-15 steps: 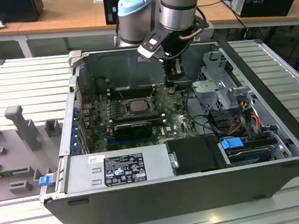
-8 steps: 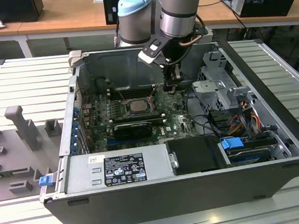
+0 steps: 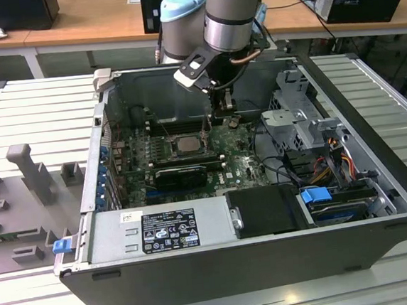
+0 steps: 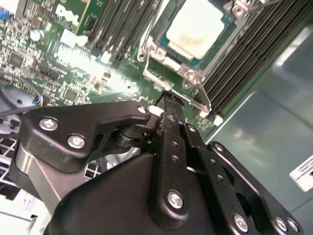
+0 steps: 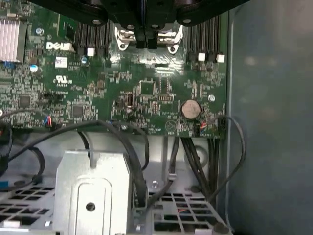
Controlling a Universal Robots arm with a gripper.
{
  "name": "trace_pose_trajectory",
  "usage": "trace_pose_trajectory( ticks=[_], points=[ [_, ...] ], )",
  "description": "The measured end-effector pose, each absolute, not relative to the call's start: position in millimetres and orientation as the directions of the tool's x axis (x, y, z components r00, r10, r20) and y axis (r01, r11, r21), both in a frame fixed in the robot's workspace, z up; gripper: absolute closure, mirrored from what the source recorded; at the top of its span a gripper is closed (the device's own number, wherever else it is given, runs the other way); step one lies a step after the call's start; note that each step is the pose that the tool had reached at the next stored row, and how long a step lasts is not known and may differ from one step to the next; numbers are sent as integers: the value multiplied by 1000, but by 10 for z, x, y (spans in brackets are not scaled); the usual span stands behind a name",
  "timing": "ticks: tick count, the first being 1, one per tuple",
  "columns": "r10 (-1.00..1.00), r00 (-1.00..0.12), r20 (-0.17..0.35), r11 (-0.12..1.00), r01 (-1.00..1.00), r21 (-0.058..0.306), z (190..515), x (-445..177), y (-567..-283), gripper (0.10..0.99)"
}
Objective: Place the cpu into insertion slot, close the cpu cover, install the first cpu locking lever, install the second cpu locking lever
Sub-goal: 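Close the cpu cover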
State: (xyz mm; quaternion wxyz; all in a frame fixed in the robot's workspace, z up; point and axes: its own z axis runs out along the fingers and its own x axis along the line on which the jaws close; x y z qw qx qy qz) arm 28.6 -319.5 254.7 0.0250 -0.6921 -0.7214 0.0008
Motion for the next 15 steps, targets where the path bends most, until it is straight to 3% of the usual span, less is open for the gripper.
trace_pose_trajectory(
  ticks=[15],
  points=[
    [997,-72,35,73,997,-30,2339,-189,-3196,980]
  ],
)
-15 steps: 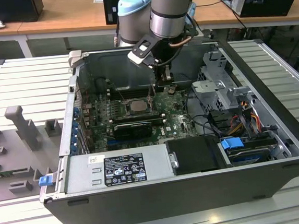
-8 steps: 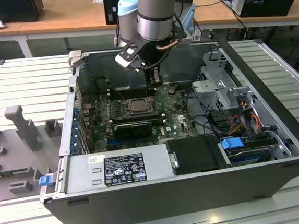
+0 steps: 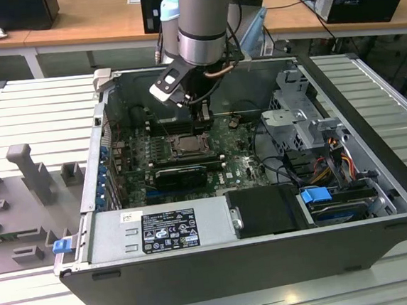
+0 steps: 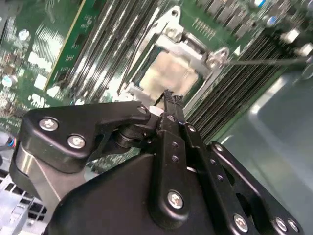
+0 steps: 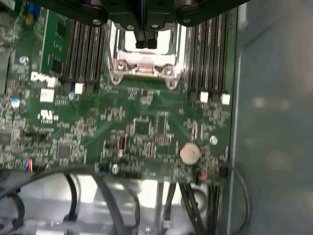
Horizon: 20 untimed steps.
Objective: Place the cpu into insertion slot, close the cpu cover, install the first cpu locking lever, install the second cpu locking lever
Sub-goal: 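Close the cpu cover, then install the first cpu locking lever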
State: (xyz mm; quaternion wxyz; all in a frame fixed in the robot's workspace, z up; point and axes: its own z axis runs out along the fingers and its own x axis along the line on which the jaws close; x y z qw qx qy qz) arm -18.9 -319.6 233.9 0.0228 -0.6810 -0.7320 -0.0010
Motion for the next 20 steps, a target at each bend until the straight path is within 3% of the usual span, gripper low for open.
trace_pose_trajectory(
  ticks=[11,20],
  points=[
    [997,-72,34,73,997,-25,2338,-402,-3196,980],
    [997,-72,34,72,997,-25,2773,-402,-3196,980]
  ],
)
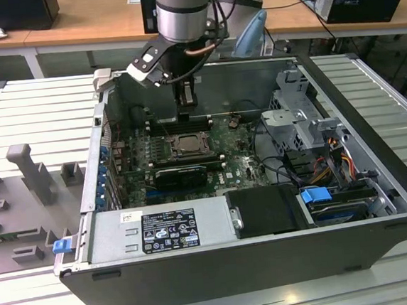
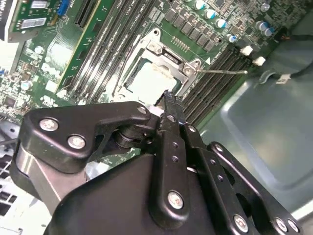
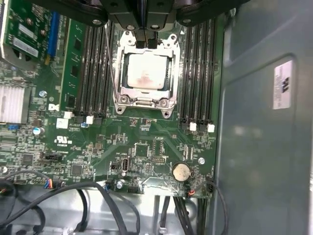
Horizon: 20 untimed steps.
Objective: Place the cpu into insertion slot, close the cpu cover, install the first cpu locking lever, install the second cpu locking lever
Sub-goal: 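Install the first cpu locking lever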
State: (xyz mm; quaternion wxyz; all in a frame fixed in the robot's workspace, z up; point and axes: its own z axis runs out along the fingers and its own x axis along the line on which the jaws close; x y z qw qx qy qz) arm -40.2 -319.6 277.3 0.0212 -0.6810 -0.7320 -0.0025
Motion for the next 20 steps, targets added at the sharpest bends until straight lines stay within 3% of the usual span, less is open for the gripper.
trace_pose_trajectory(
  ticks=[8,15,20],
  points=[
    [997,-72,35,73,997,-25,3069,-402,-3196,980],
    [949,-314,30,315,949,-26,3065,-402,-3196,980],
    [913,-407,28,408,912,-27,3065,-402,-3196,980]
  ],
)
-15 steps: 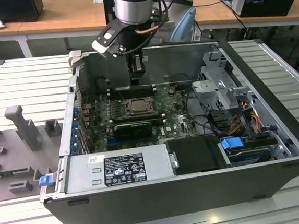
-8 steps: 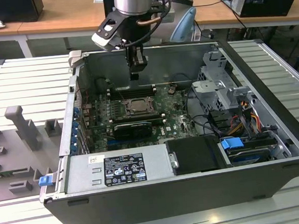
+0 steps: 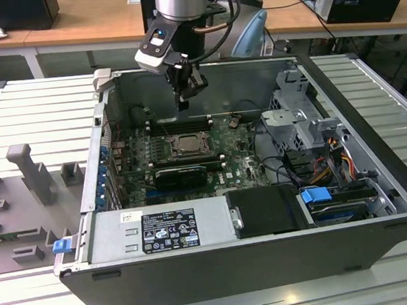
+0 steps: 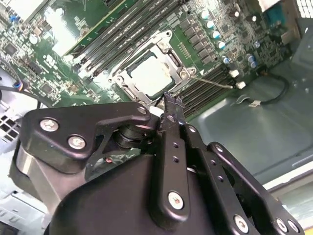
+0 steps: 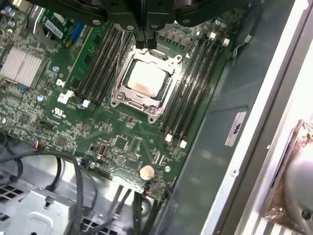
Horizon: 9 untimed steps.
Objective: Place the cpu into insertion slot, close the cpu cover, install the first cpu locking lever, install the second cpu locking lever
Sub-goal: 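Install the first cpu locking lever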
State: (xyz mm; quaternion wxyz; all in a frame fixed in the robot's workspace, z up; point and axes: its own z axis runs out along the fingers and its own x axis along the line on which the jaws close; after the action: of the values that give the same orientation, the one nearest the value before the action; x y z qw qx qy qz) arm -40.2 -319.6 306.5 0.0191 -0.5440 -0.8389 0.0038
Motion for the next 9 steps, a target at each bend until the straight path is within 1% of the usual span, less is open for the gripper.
trace_pose_trajectory(
  ticks=[2,3,7,9],
  points=[
    [897,-441,28,441,897,-27,3065,-402,-3196,980],
    [876,-482,27,482,876,-28,3065,-402,-3196,980],
    [843,-537,27,537,843,-28,3065,-402,-3196,980],
    [792,-610,27,611,791,-28,3065,-402,-3196,980]
  ],
)
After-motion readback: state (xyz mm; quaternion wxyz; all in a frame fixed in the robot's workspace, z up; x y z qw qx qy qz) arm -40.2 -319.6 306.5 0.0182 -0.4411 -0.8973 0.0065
